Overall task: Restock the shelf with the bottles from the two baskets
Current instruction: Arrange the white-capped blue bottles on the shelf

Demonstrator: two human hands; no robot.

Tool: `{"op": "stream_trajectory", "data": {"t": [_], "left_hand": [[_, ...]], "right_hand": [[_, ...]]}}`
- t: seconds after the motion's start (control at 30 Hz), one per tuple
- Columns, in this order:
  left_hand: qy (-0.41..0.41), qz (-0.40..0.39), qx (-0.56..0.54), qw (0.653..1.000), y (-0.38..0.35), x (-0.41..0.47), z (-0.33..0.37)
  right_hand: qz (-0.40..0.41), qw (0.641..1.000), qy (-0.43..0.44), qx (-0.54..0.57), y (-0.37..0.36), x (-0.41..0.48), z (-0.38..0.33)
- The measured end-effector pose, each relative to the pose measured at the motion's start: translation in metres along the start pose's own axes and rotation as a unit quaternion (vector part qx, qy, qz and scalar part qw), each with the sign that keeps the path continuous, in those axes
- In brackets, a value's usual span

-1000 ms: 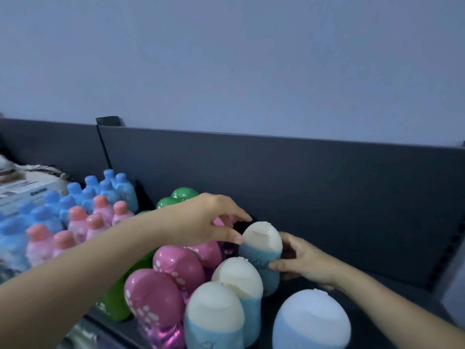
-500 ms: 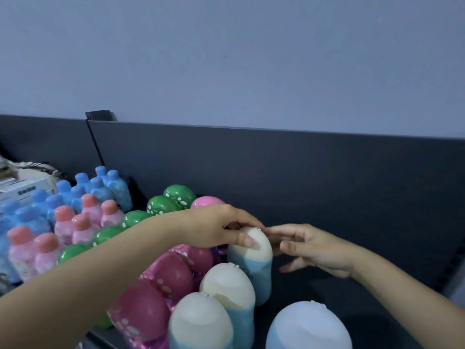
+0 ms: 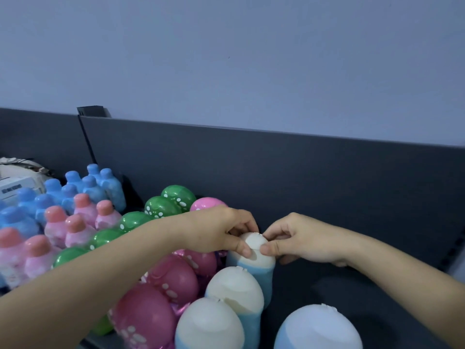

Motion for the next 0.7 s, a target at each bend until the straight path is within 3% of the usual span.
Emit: {"op": "stream_trajectory", "data": {"t": [0.5, 0.57, 0.7], "left_hand": [[-0.01, -0.023, -0.013, 1.0, -0.006, -0.016, 0.001], [0.001, -0.006, -0.008, 1.0, 0.0, -0.019, 0.001], [0.005, 0.076, 0.01, 0.997, 0.029, -0.032, 0.011]], "right_hand": [[-0.028, 0.997, -0.023, -0.061, -0.014, -0.01, -0.013], [-0.02, 0.997, -0.025, -0.068, -0.013, -0.012, -0.013], [0.067, 0.976, 0.023, -0.206, 0.01, -0.018, -0.036]]}}
Point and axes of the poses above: each hand's wrist, its own x-axis towards the middle knuckle, its own y-axis out of the back of the hand, z = x × y, the point moved 9 cm from there along x, towards the middle knuckle, and after that the axes turned 1 degree about y, right-handed, at the moved point
